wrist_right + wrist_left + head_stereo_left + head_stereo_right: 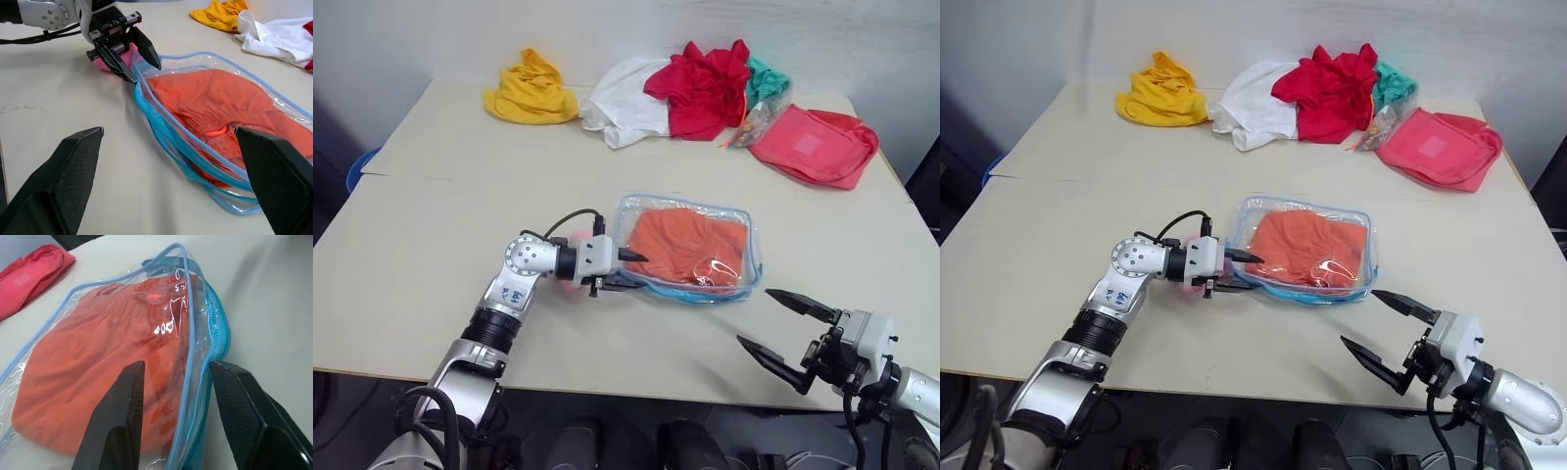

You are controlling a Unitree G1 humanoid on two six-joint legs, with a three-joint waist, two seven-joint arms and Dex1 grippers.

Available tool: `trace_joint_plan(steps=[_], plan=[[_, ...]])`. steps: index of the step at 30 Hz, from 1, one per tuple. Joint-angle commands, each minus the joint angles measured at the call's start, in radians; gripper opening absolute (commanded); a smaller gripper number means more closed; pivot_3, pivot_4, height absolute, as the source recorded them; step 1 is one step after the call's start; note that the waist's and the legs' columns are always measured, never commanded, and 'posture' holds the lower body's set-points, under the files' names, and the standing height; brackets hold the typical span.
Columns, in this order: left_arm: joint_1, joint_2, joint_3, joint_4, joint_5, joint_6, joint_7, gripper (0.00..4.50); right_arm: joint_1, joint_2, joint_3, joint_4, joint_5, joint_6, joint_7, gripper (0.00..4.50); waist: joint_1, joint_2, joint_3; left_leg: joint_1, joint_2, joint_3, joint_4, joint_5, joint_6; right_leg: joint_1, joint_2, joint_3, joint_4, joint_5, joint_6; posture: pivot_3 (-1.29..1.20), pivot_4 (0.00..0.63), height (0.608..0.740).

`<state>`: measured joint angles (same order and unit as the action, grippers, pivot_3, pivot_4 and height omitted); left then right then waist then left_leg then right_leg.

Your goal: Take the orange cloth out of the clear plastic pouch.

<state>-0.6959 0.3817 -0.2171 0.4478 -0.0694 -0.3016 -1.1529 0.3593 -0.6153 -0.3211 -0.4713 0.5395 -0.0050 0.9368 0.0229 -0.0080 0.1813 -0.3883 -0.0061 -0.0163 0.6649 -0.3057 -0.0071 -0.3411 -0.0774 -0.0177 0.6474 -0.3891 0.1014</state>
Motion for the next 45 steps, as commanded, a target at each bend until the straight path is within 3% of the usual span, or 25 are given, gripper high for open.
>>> trace_joint_plan(steps=[1, 3, 23, 30, 40, 45], plan=[[-0.019, 0.001, 0.006, -0.026, -0.042, 0.0, -0.036, 1.37, -0.012, -0.01, 0.002, -0.043, 0.004, 0.005, -0.007, 4.5, 0.0, 0.0, 0.0, 0.0, 0.0, 0.0, 0.0, 0.0, 0.0, 0.0, 0.0, 0.0, 0.0, 0.0, 0.0, 0.0, 0.15, 0.74], [-0.012, 0.01, 0.006, -0.036, -0.051, 0.003, -0.058, 0.78, -0.014, -0.009, 0.003, -0.045, 0.004, 0.01, -0.008, 4.5, 0.0, 0.0, 0.0, 0.0, 0.0, 0.0, 0.0, 0.0, 0.0, 0.0, 0.0, 0.0, 0.0, 0.0, 0.0, 0.0, 0.15, 0.74], [-0.011, 0.026, -0.042, -0.021, 0.0, -0.033, -0.069, 0.78, -0.028, -0.014, 0.011, -0.07, 0.003, 0.053, -0.014, 4.5, -0.001, 0.0, 0.0, 0.0, 0.0, 0.0, 0.0, 0.0, 0.0, 0.0, 0.0, 0.0, 0.0, 0.0, 0.0, 0.0, 0.15, 0.74], [-0.024, 0.018, -0.039, -0.001, 0.031, -0.112, -0.016, 2.34, -0.031, -0.014, 0.015, -0.071, 0.0, 0.058, -0.013, 4.5, 0.0, 0.0, 0.0, 0.0, 0.0, 0.0, 0.0, 0.0, 0.0, 0.0, 0.0, 0.0, 0.0, 0.0, 0.0, 0.0, 0.15, 0.74], [-0.041, 0.02, -0.039, 0.041, 0.08, -0.127, 0.035, 2.34, -0.04, -0.013, 0.022, -0.072, -0.006, 0.063, -0.013, 4.5, -0.001, 0.0, 0.0, 0.0, 0.0, 0.0, 0.0, 0.0, 0.0, 0.0, 0.0, 0.0, 0.0, 0.0, 0.0, 0.0, 0.15, 0.74], [-0.039, 0.012, -0.034, 0.033, 0.056, -0.075, 0.034, 0.89, -0.035, -0.014, 0.021, -0.073, -0.006, 0.06, -0.011, 4.5, 0.0, 0.0, 0.0, 0.0, 0.0, 0.0, 0.0, 0.0, 0.0, 0.0, 0.0, 0.0, 0.0, 0.0, 0.0, 0.0, 0.15, 0.74]])
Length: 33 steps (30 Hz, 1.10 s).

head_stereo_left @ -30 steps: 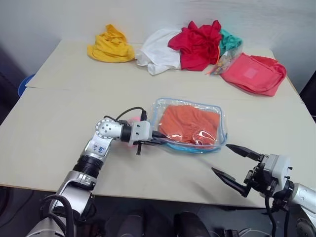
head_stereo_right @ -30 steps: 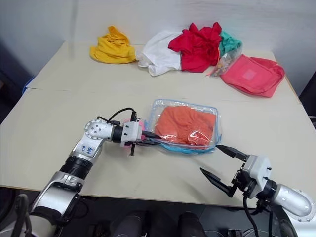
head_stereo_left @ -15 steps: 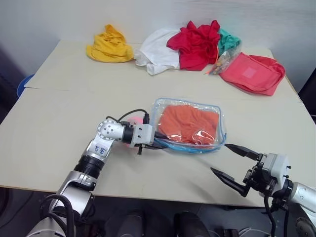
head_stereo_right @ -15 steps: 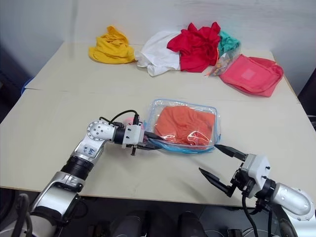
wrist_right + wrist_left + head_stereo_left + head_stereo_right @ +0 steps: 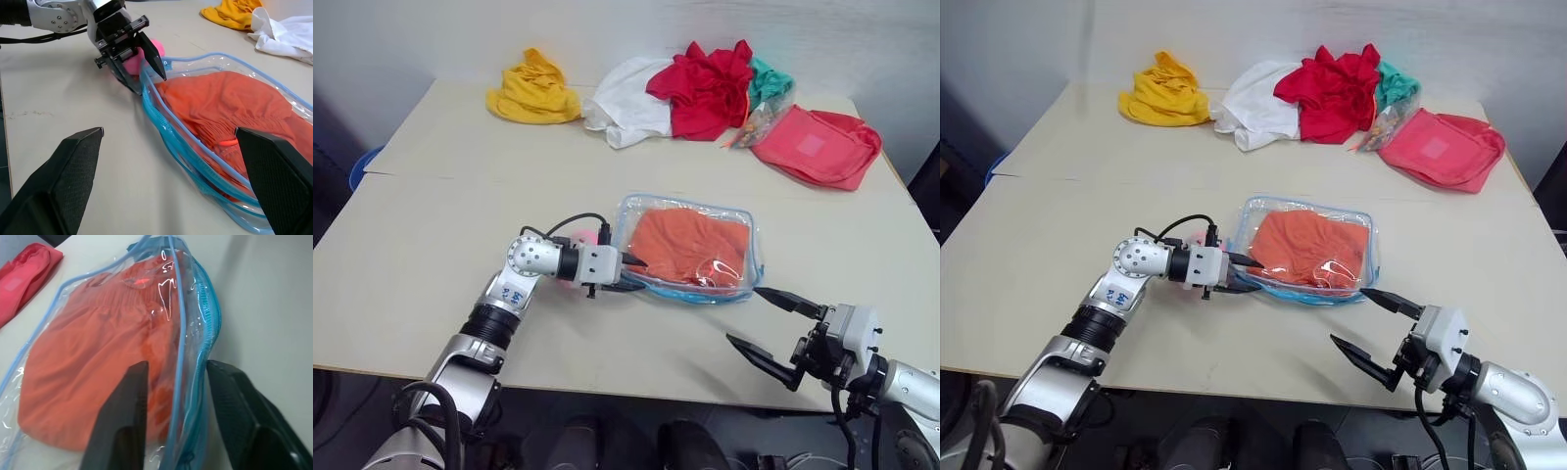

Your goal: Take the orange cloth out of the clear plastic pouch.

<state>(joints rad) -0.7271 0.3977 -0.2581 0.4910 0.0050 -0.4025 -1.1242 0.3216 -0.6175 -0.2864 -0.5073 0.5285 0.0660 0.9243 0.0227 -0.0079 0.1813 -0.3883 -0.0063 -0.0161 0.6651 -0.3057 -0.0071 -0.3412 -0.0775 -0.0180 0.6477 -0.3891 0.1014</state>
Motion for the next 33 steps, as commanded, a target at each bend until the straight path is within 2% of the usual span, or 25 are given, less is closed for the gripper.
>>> trace_joint_plan(steps=[1, 3, 5, 9, 13, 17, 23, 27, 33], plan=[[-0.007, 0.002, 0.002, -0.012, -0.01, 0.027, 0.003, 0.59, 0.004, -0.012, -0.014, -0.038, 0.005, -0.012, 0.002, 4.5, 0.0, 0.0, 0.0, 0.0, 0.0, 0.0, 0.0, 0.0, 0.0, 0.0, 0.0, 0.0, 0.0, 0.0, 0.0, 0.0, 0.15, 0.74], [-0.003, 0.012, -0.007, -0.012, 0.001, 0.022, -0.009, 0.06, 0.003, -0.013, -0.011, -0.038, 0.003, -0.012, 0.003, 4.5, 0.0, 0.0, 0.0, 0.0, 0.0, 0.0, 0.0, 0.0, 0.0, 0.0, 0.0, 0.0, 0.0, 0.0, 0.0, 0.0, 0.15, 0.74], [-0.002, 0.003, 0.005, -0.02, -0.016, 0.055, 0.001, 0.02, -0.009, -0.016, 0.004, -0.05, 0.004, -0.001, 0.0, 4.5, -0.002, 0.0, 0.0, 0.0, 0.0, 0.0, 0.0, 0.0, 0.0, 0.0, 0.0, 0.0, 0.0, 0.0, 0.0, 0.0, 0.15, 0.74], [0.009, -0.042, 0.045, -0.089, -0.104, 0.229, 0.018, 0.02, -0.067, -0.031, 0.083, -0.127, 0.048, 0.122, -0.046, 4.5, -0.002, 0.0, 0.0, 0.0, 0.0, 0.0, 0.0, 0.0, 0.0, 0.0, 0.0, 0.0, 0.001, 0.0, 0.0, 0.0, 0.15, 0.74], [0.032, -0.096, 0.085, -0.191, -0.144, 0.42, 0.123, 0.02, -0.175, -0.047, 0.215, -0.172, 0.032, 0.316, -0.142, 4.5, -0.002, 0.0, 0.0, 0.0, 0.0, -0.001, 0.001, 0.0, 0.0, 0.0, 0.0, 0.001, 0.001, 0.0, 0.0, 0.0, 0.15, 0.74], [0.079, -0.107, 0.08, -0.303, -0.152, 0.513, 0.161, 0.02, -0.297, -0.016, 0.302, -0.138, -0.013, 0.432, -0.247, 4.5, -0.003, 0.0, 0.0, -0.001, 0.0, -0.001, 0.001, 0.0, 0.0, -0.001, 0.0, 0.001, 0.001, 0.0, 0.0, 0.0, 0.15, 0.74], [0.137, -0.094, 0.058, -0.389, -0.138, 0.553, 0.169, 0.02, -0.472, 0.059, 0.36, -0.001, -0.167, 0.461, -0.397, 4.5, -0.006, 0.0, 0.0, -0.001, 0.0, -0.001, 0.001, 0.0, -0.001, -0.002, 0.0, 0.001, 0.002, 0.0, 0.0, 0.0, 0.15, 0.74], [0.145, -0.088, 0.058, -0.388, -0.135, 0.554, 0.176, 0.02, -0.498, 0.076, 0.377, 0.038, -0.244, 0.456, -0.442, 4.5, -0.003, 0.0, 0.0, -0.001, 0.0, -0.001, 0.001, 0.0, -0.001, -0.003, 0.0, 0.002, 0.002, 0.0, 0.0, 0.0, 0.15, 0.74], [0.148, -0.081, 0.055, -0.38, -0.137, 0.549, 0.171, 0.02, -0.522, 0.04, 0.449, 0.082, -0.387, 0.406, -0.439, 4.5, -0.005, 0.0, 0.0, -0.001, 0.0, 0.0, 0.0, 0.0, -0.001, -0.003, 0.0, 0.002, 0.002, 0.0, 0.0, 0.0, 0.15, 0.74]])
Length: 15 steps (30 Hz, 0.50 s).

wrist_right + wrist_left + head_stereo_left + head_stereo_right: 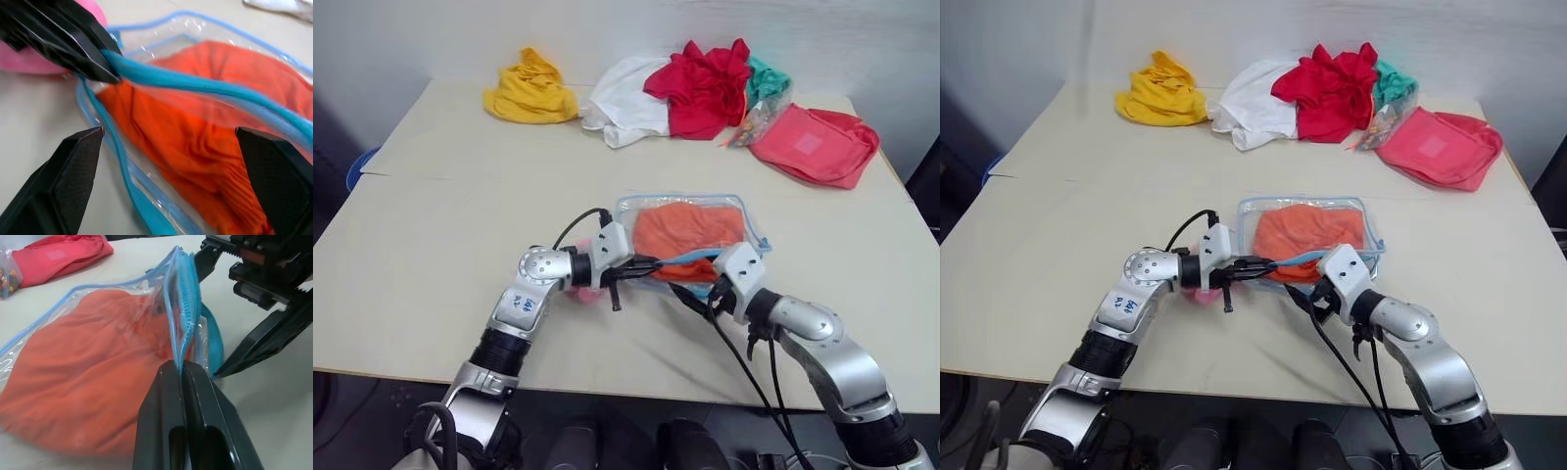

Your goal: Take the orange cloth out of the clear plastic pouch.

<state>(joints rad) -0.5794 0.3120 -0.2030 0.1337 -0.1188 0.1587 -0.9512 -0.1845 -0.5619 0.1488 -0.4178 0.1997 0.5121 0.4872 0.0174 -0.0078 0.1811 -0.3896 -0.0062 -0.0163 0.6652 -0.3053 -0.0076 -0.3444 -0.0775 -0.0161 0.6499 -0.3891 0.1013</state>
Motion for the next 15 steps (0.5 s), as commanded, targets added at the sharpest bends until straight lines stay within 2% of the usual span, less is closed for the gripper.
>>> trace_joint_plan(steps=[1, 5, 11, 15], plan=[[-0.001, 0.004, -0.002, -0.021, -0.013, -0.013, -0.002, 0.02, -0.018, -0.019, 0.02, 0.0, -0.079, -0.05, -0.003, 4.5, -0.001, 0.0, 0.0, 0.0, 0.0, 0.0, 0.0, 0.0, 0.0, 0.0, 0.0, 0.0, 0.0, 0.0, 0.0, 0.0, 0.15, 0.74], [-0.002, 0.005, -0.005, -0.011, -0.011, -0.019, -0.004, 0.02, -0.036, -0.039, 0.045, 0.034, -0.164, -0.072, -0.008, 4.5, -0.007, 0.0, 0.0, 0.0, 0.0, 0.0, 0.0, 0.0, 0.0, 0.0, 0.0, 0.0, 0.001, 0.0, 0.0, 0.0, 0.15, 0.74], [0.005, 0.008, -0.008, -0.011, -0.012, -0.021, -0.008, 0.02, -0.019, 0.058, -0.005, 0.031, -0.124, -0.008, -0.034, 4.5, -0.017, 0.0, 0.0, 0.0, 0.0, 0.0, 0.0, 0.0, 0.0, 0.0, 0.0, 0.0, 0.002, 0.0, 0.0, 0.0, 0.15, 0.74], [0.006, 0.01, -0.01, -0.009, -0.013, -0.023, -0.011, 0.02, -0.02, 0.01, 0.049, 0.05, -0.203, -0.055, 0.001, 4.5, -0.017, 0.0, 0.0, 0.0, 0.0, 0.0, 0.0, 0.0, 0.0, -0.001, 0.0, 0.0, 0.003, 0.0, 0.0, 0.0, 0.15, 0.74]])
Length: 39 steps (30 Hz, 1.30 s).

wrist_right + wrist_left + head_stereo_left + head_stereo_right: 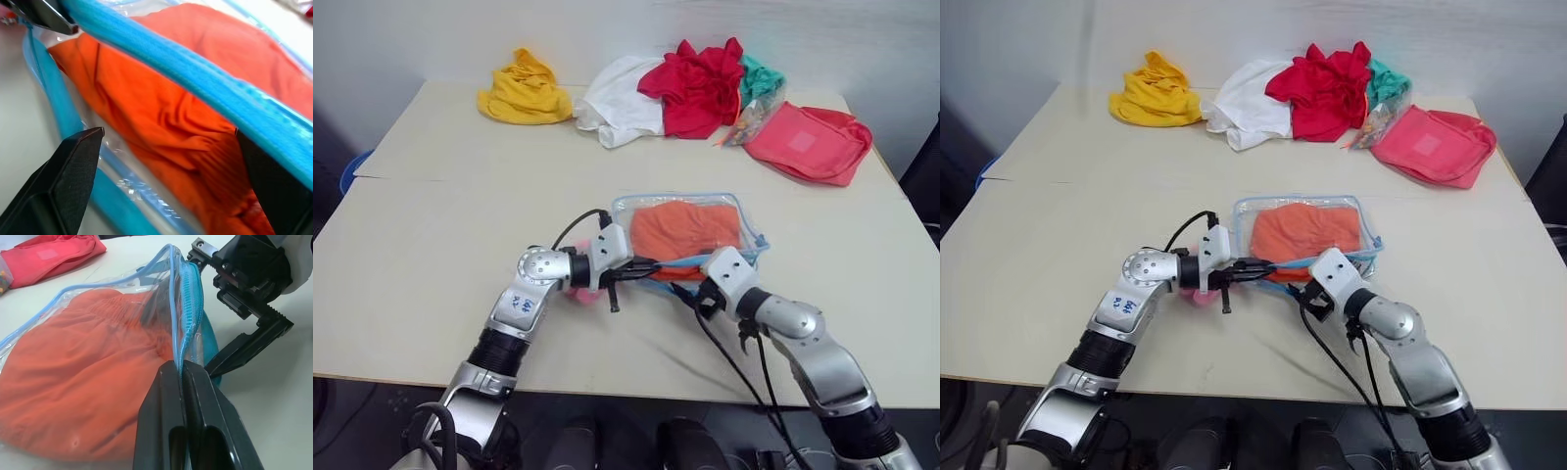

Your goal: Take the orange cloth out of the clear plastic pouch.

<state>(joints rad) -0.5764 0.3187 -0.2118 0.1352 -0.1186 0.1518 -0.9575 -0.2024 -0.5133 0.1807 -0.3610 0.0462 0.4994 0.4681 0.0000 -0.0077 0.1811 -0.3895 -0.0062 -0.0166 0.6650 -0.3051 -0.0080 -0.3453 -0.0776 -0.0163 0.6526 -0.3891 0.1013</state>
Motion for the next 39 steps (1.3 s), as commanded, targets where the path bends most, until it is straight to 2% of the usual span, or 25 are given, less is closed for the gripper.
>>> trace_joint_plan(steps=[1, 11, 21, 24, 33, 35, 39], plan=[[0.002, 0.003, -0.002, -0.008, -0.012, -0.017, -0.005, 0.02, -0.01, -0.053, 0.033, 0.003, -0.07, -0.054, 0.029, 4.5, 0.0, 0.0, 0.0, 0.0, 0.0, 0.0, 0.0, 0.0, 0.0, 0.0, 0.0, 0.0, 0.0, 0.0, 0.0, 0.0, 0.15, 0.74], [-0.018, -0.006, -0.003, 0.021, -0.016, -0.025, -0.007, 0.02, -0.126, 0.01, 0.098, 0.158, -0.174, -0.104, -0.007, 4.5, -0.004, 0.0, 0.0, 0.001, 0.0, 0.0, 0.0, 0.001, -0.001, 0.0, 0.0, 0.0, 0.001, 0.0, 0.0, 0.0, 0.15, 0.74], [-0.022, -0.015, 0.0, 0.032, -0.018, -0.027, -0.006, 0.02, -0.196, 0.057, 0.167, 0.329, -0.231, -0.179, 0.038, 4.5, -0.005, 0.001, -0.001, 0.001, 0.0, 0.0, 0.0, 0.001, -0.001, 0.0, 0.0, 0.0, 0.001, 0.0, 0.0, 0.0, 0.15, 0.74], [-0.022, -0.015, 0.003, 0.03, -0.018, -0.026, -0.005, 0.0, -0.202, 0.059, 0.159, 0.346, -0.221, -0.157, 0.066, 3.9, -0.005, 0.001, -0.001, 0.002, 0.0, 0.0, 0.0, 0.001, -0.001, 0.001, 0.0, 0.0, 0.001, 0.0, 0.0, 0.0, 0.15, 0.74], [-0.026, -0.018, 0.012, 0.045, -0.019, -0.028, 0.002, 0.0, -0.246, 0.081, 0.114, 0.385, -0.203, -0.162, 0.08, 0.82, -0.003, 0.001, -0.001, 0.002, 0.0, 0.0, 0.0, 0.001, -0.001, 0.001, 0.0, 0.0, 0.001, 0.0, 0.0, 0.0, 0.15, 0.74], [-0.027, -0.025, 0.025, 0.05, -0.027, -0.012, 0.015, 0.0, -0.237, 0.121, 0.047, 0.382, -0.118, -0.112, 0.082, 0.12, -0.003, 0.001, -0.001, 0.002, 0.0, 0.0, 0.0, 0.001, -0.001, 0.001, 0.0, 0.0, 0.001, 0.0, 0.0, 0.0, 0.15, 0.74], [-0.027, -0.041, 0.05, 0.054, -0.032, 0.026, 0.063, 0.0, -0.231, 0.15, -0.093, 0.305, 0.106, -0.008, 0.19, 0.04, -0.002, 0.0, -0.001, 0.002, 0.0, 0.0, 0.0, 0.001, -0.001, 0.001, 0.0, 0.0, 0.001, 0.0, 0.0, 0.0, 0.15, 0.74]])
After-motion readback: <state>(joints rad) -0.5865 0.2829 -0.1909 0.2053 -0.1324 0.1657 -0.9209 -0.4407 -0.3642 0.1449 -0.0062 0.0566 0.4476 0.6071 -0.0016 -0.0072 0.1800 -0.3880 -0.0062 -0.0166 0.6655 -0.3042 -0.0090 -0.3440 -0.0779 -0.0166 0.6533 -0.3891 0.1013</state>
